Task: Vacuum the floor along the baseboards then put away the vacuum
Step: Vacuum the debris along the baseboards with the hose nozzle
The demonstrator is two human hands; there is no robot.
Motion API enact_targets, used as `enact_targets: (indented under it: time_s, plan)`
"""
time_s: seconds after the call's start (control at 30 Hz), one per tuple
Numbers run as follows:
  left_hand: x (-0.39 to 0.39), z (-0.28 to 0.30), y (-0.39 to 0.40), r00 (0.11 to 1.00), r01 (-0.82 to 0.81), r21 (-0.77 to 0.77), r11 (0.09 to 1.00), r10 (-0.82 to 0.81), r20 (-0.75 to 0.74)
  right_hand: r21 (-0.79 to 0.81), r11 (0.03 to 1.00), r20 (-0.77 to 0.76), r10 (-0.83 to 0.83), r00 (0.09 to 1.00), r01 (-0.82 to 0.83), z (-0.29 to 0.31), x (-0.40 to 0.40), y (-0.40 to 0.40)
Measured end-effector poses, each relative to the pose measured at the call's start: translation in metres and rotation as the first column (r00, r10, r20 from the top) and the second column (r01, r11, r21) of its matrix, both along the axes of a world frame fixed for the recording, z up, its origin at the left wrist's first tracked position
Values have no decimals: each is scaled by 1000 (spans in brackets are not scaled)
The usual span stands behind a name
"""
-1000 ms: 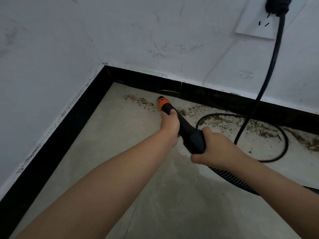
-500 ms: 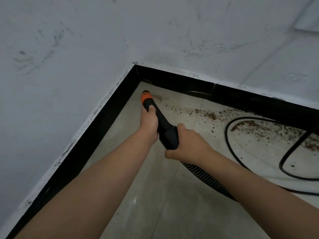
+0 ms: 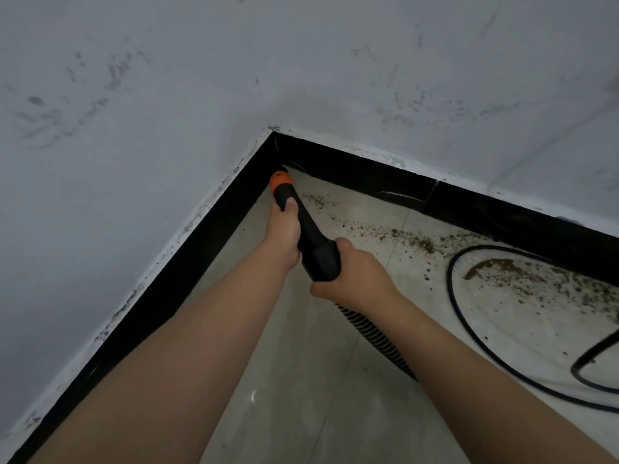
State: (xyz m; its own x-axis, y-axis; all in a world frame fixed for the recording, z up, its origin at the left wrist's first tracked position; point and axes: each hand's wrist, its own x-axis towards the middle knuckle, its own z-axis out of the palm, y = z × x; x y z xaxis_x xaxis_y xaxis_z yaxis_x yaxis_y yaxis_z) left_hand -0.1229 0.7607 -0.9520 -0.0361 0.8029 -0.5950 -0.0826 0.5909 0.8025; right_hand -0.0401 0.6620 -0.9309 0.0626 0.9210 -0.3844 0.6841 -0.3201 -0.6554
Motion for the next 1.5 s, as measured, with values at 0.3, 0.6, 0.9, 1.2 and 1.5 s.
enact_targets:
  time_s: [0.3,0.6,0.9,1.2,1.5]
  plan:
    - [15,8,-36,992,-108,-60,992,104,-66,34,997,-154,76,985,-71,5,38,-21]
    - [23,32,-97,959,-204,-10,979,198,-201,-63,974,-234,197,952,-217,13,55,-48]
    - [26,26,-96,997,-28,-3,1000,28,-72,-35,987,-55,156,986,-158,26,46,-72]
    - [45,21,-92,999,20,-6,1000,-20,-38,-35,993,61,113,992,-111,29,56,-74]
    - [42,23,-59,999,6,35,999,-5,-45,22,999,52,46,998,-47,26,43,-49]
